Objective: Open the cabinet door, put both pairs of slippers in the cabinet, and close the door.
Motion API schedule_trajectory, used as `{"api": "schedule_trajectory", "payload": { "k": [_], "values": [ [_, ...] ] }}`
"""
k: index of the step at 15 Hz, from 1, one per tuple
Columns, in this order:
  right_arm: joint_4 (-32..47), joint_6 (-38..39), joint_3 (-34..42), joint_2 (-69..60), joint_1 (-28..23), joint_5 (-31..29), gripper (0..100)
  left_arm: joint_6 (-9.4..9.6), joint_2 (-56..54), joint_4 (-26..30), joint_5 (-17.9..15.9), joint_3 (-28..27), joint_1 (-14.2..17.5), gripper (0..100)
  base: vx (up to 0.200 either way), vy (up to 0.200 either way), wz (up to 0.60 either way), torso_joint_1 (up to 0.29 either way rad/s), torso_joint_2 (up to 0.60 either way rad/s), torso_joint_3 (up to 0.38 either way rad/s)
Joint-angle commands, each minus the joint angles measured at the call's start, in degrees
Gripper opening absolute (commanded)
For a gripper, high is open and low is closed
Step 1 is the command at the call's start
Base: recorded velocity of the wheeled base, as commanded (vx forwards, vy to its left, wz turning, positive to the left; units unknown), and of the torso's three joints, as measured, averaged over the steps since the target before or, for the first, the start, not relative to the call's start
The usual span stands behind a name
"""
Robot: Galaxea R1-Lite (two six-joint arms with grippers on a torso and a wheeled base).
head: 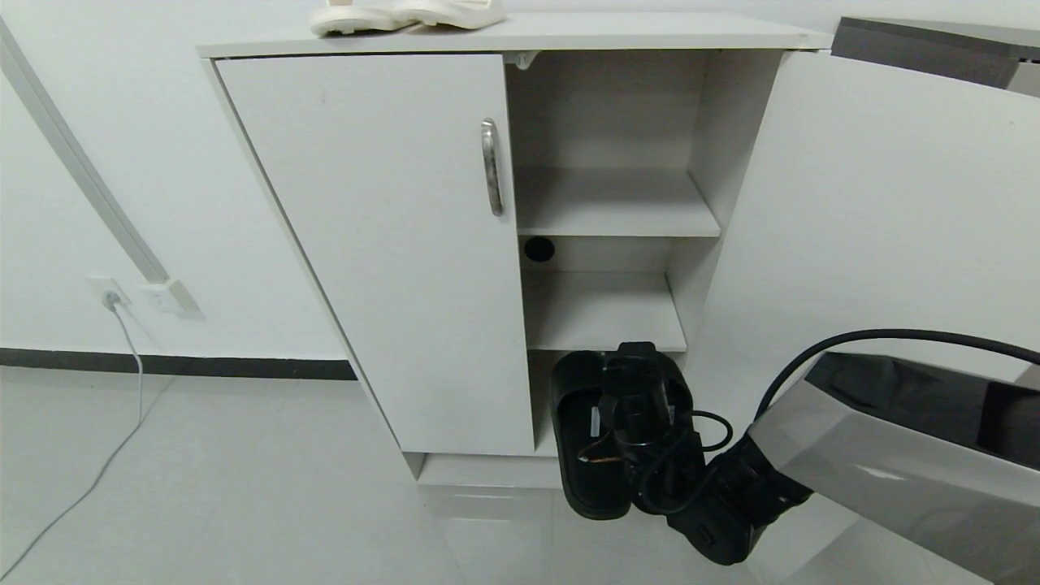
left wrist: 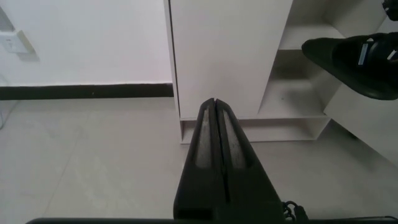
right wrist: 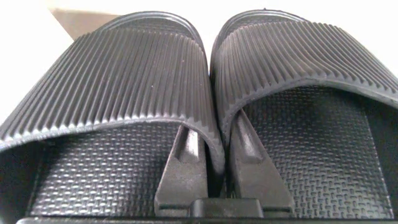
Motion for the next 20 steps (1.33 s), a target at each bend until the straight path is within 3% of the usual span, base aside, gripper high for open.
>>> {"api": "schedule_trajectory", "payload": {
  "k": [1,6,15,20],
  "values": [
    [-2.0,-1.3,0.6,1.0,0.1,-0.6,0,-0.04,0.1,0.0,0.0,0.0,0.0,0,0.0,0.0,0.0,0.0,0.0,0.0],
    [-2.5,-1.9,0.6,1.2,0.1,-1.5,0,-0.04,0.1,0.0,-0.1,0.0,0.0,0,0.0,0.0,0.0,0.0,0.0,0.0],
    [-2.5,-2.7,0.1,1.0,0.1,-1.9,0,-0.04,0.1,0.0,0.0,0.0,0.0,0,0.2,0.0,0.0,0.001,0.0,0.003],
    [-2.4,-4.7,-5.6,4.4,-1.1,-1.6,0,-0.31,0.1,0.0,0.0,0.0,0.0,0,0.0,0.0,0.0,0.0,0.0,0.0]
  ]
}}
